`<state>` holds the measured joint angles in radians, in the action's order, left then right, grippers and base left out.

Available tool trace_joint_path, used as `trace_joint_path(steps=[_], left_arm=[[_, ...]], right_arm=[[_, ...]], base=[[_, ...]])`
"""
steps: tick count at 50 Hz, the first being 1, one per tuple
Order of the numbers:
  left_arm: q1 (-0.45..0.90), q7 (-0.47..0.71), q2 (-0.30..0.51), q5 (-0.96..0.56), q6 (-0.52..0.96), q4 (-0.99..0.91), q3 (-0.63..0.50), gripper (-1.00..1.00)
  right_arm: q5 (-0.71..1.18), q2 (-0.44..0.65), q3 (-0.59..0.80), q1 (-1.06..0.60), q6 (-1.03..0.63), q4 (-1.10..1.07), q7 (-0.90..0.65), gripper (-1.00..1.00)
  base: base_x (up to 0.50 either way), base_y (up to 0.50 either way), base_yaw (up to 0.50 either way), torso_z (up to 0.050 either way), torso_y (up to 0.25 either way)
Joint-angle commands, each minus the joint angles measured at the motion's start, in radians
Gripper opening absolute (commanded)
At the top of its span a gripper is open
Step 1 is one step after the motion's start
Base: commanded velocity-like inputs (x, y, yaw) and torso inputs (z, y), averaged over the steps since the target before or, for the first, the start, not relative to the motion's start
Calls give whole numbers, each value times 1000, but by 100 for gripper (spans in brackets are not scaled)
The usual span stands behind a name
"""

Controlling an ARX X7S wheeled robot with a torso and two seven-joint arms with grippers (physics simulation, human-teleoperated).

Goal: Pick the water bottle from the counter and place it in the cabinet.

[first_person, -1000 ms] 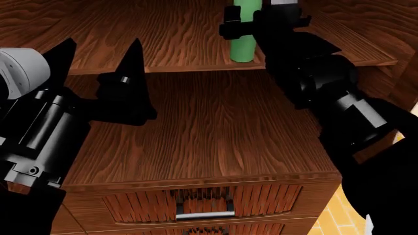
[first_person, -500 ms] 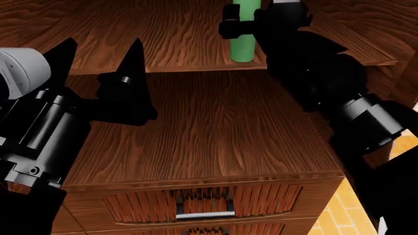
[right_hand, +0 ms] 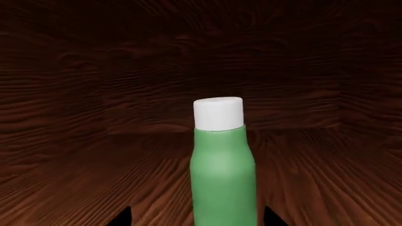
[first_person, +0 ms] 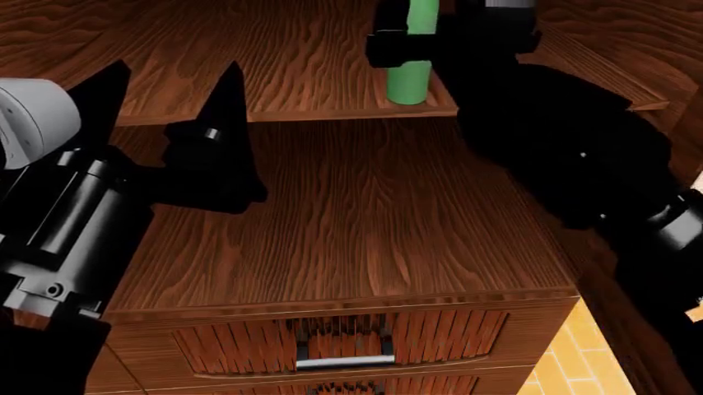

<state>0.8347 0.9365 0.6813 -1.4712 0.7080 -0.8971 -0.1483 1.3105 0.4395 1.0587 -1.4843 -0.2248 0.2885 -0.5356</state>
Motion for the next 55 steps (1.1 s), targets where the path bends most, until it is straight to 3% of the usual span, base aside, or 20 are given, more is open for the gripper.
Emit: trace_joint_path(steps=[1,34,55], left_arm=[[9,8,1,-10,-2,-5,-4,100],[22,42,10,-44,-17,-31,-4,100],[-16,55,40,-50,-37,-29,23,100]], right_arm=[[54,95,-30,60,-3,-220,-105,100],[101,339,-101,280,106,-808,-407,100],[-2,460,-61,326,38,-1014,-538,100]], base=[[0,0,0,0,0],[0,0,0,0,0],[0,0,0,0,0]])
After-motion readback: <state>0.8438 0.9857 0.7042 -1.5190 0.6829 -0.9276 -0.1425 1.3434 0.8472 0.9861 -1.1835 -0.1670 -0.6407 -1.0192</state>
